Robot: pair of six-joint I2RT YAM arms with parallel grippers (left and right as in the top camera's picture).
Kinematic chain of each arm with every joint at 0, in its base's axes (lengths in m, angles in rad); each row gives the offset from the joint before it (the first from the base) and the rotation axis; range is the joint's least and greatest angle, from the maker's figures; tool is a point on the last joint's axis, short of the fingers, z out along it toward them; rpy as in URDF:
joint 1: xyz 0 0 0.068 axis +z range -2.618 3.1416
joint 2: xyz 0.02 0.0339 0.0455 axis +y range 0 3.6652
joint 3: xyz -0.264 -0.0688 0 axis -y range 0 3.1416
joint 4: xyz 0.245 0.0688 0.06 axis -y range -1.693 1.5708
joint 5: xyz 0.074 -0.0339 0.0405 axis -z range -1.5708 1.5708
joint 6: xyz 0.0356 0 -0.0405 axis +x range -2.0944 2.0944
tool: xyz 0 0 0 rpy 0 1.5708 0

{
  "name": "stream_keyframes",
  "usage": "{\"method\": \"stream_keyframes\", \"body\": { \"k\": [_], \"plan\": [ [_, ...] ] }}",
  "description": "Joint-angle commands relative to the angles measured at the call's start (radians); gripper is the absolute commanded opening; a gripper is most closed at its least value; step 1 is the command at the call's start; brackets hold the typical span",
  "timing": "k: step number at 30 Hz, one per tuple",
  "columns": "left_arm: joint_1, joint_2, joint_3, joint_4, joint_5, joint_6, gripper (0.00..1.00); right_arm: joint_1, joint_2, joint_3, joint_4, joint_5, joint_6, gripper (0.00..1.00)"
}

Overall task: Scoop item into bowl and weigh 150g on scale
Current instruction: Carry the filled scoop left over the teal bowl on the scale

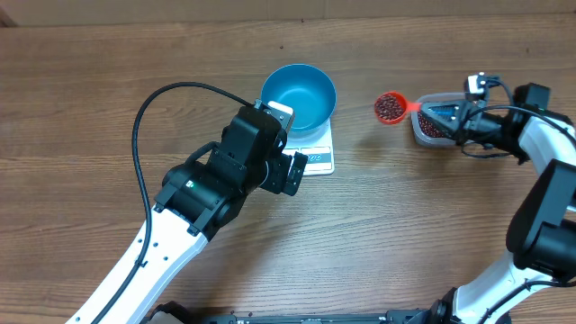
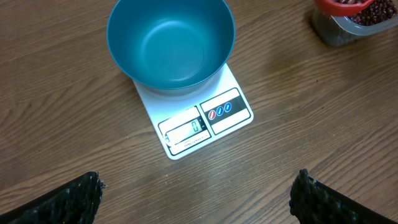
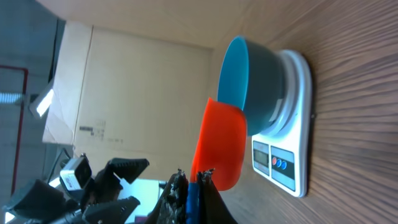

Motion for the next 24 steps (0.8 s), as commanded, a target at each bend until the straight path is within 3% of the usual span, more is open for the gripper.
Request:
{"method": "stream_keyframes", "body": {
  "k": [1,14,24],
  "plan": [
    [0.002,0.006,0.001,0.003,0.008,0.003,1.0,0.045,0.005,-0.01,0.005,-0.042,-0.008,0.04],
    [0.002,0.006,0.001,0.003,0.008,0.003,0.99,0.241,0.005,-0.01,0.039,-0.042,0.0,0.04],
    [0.002,0.006,0.001,0.003,0.008,0.003,1.0,0.275,0.005,-0.01,0.039,-0.042,0.0,0.04]
  ]
}}
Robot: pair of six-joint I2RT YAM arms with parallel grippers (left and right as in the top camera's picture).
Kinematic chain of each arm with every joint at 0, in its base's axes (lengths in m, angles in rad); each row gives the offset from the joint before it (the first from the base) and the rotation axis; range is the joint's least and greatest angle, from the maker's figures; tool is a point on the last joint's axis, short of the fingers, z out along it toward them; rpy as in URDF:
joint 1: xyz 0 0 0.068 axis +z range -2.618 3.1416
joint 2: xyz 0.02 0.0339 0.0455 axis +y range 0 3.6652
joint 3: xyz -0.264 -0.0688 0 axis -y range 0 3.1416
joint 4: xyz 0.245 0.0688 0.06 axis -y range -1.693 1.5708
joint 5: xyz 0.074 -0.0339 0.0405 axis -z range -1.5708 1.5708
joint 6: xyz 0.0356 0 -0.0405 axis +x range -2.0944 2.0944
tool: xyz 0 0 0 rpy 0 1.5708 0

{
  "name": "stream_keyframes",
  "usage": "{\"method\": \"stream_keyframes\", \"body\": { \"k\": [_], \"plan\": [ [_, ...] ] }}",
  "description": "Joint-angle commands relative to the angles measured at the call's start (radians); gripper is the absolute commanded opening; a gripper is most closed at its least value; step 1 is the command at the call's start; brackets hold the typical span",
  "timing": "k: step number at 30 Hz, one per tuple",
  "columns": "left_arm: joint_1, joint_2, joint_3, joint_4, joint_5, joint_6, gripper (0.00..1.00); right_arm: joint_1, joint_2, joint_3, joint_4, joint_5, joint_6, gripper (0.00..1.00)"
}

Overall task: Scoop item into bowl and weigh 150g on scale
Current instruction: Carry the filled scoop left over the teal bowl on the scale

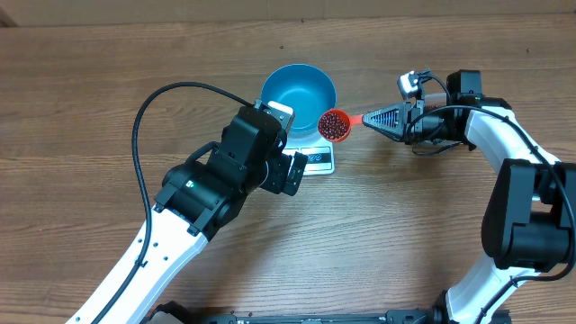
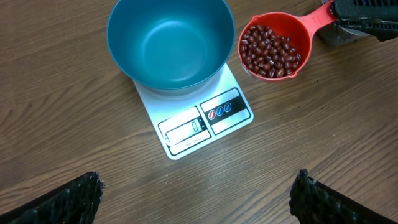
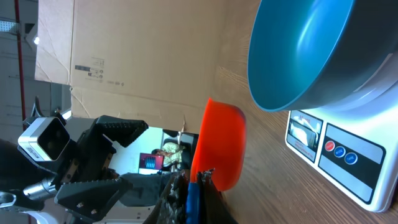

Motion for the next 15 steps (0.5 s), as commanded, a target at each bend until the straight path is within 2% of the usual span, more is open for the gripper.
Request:
{"method": "stream_keyframes", "body": {
  "k": [1,15],
  "plan": [
    [0.002,0.006,0.001,0.003,0.008,0.003,0.99,0.004,0.005,-0.009,0.003,-0.035,0.0,0.04],
    [0.002,0.006,0.001,0.003,0.008,0.003,1.0,0.004,0.005,-0.009,0.031,-0.035,0.04,0.04]
  ]
}}
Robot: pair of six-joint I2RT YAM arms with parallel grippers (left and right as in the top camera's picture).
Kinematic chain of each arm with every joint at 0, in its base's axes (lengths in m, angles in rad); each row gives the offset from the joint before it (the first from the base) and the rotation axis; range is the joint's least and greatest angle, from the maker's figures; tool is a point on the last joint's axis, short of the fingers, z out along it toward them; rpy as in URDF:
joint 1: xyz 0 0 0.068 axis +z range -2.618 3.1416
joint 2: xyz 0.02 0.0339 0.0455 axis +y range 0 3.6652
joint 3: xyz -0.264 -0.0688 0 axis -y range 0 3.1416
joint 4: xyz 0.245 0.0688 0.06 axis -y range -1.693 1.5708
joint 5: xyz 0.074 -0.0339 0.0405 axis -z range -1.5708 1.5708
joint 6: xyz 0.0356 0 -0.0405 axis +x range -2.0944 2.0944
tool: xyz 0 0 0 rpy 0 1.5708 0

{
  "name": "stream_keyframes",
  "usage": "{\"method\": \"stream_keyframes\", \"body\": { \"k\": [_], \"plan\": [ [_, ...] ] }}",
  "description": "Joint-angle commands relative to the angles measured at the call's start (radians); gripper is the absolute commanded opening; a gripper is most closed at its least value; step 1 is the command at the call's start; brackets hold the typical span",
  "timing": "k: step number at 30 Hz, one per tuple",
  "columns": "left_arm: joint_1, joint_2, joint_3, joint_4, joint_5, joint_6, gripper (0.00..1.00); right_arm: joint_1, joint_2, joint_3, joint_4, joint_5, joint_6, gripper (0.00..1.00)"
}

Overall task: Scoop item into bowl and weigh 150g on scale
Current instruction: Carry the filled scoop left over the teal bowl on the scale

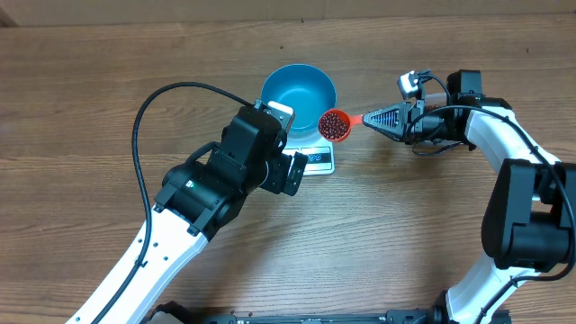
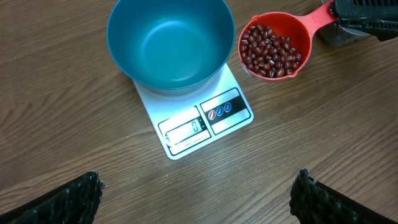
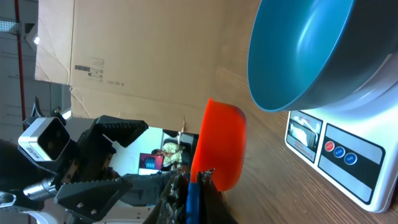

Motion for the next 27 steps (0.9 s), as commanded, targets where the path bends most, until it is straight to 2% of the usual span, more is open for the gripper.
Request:
{"method": "stream_keyframes", "body": {
  "k": [1,12,21,27],
  "plan": [
    [0.002,0.006,0.001,0.003,0.008,0.003,1.0,0.003,0.005,-0.008,0.039,-0.035,0.051,0.04],
    [0.002,0.006,0.001,0.003,0.008,0.003,1.0,0.021,0.005,-0.008,0.312,-0.027,0.309,0.04],
    [0.002,0.006,0.001,0.003,0.008,0.003,1.0,0.122,0.005,-0.008,0.603,0.143,0.587,0.04],
    [0.002,0.006,0.001,0.003,0.008,0.003,1.0,0.174,0.005,-0.008,0.669,0.269,0.61,0.04]
  ]
}}
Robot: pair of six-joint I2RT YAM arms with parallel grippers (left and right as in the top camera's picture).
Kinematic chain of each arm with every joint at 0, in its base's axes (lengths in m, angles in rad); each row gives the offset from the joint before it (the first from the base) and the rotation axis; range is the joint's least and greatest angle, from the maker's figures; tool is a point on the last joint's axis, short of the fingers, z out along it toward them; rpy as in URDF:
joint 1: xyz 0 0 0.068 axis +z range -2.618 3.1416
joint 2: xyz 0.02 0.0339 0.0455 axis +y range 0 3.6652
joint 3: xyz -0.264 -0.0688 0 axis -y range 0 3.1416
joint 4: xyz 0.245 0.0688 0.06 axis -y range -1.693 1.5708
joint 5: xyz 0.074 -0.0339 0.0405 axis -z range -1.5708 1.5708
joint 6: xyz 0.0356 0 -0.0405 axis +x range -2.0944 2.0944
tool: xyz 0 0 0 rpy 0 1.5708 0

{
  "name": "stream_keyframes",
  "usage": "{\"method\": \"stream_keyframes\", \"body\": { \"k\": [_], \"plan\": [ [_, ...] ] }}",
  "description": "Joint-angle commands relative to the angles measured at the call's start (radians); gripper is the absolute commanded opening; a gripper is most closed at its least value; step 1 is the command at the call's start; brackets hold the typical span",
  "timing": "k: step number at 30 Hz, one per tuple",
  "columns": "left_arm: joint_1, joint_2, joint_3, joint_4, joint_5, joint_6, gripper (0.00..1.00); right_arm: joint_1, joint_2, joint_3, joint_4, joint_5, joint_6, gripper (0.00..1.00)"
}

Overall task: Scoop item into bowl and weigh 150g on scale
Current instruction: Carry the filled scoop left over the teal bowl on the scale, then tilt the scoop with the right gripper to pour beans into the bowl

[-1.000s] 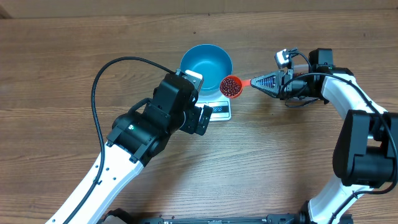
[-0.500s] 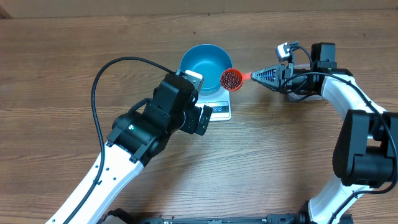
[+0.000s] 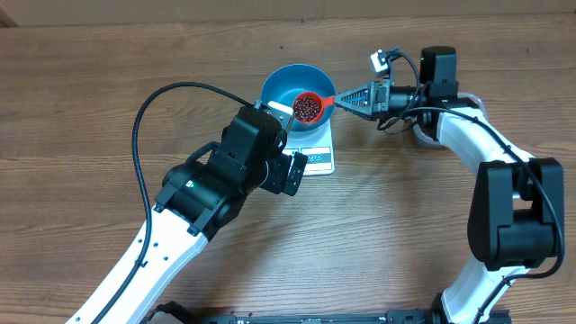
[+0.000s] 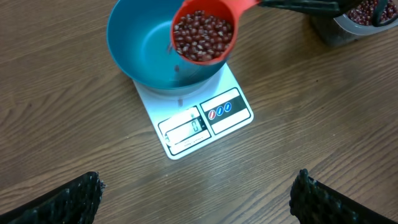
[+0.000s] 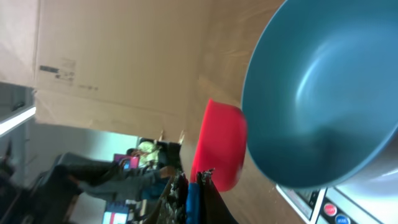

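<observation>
A blue bowl (image 3: 290, 90) stands on the white scale (image 3: 317, 160) at the table's middle back. My right gripper (image 3: 349, 96) is shut on the handle of a red scoop (image 3: 309, 107) full of dark red beans, held over the bowl's right part. In the left wrist view the scoop (image 4: 203, 35) hangs above the bowl (image 4: 144, 43), a few beans falling under it. The right wrist view shows the scoop (image 5: 221, 152) beside the bowl's rim (image 5: 311, 99). My left gripper (image 4: 196, 194) is open, low over bare table in front of the scale (image 4: 196, 121).
A clear container of beans (image 4: 357, 18) stands right of the scale, behind my right arm in the overhead view. My left arm (image 3: 207, 193) stretches from the lower left to just in front of the scale.
My right gripper has moved left and up with the full scoop, from beside the scale's right edge to over the bowl. A few beans are dropping. The left arm has not moved.
The scoop, full of beans, was just left of the container with my right gripper shut on it. Then it hung beside the scale's right edge and stayed there. Now it is over the bowl. My left gripper stayed open throughout.
</observation>
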Motion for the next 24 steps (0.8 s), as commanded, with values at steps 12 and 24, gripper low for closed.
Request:
{"method": "stream_keyframes", "body": {
  "k": [12,24],
  "plan": [
    [0.002,0.006,0.001,0.004,0.008,0.004,1.0,0.045,0.001,0.005,0.04,0.291,-0.083,0.04],
    [0.002,0.006,0.001,0.004,0.008,0.004,0.99,0.045,0.001,0.005,0.068,0.294,-0.505,0.04]
  ]
}}
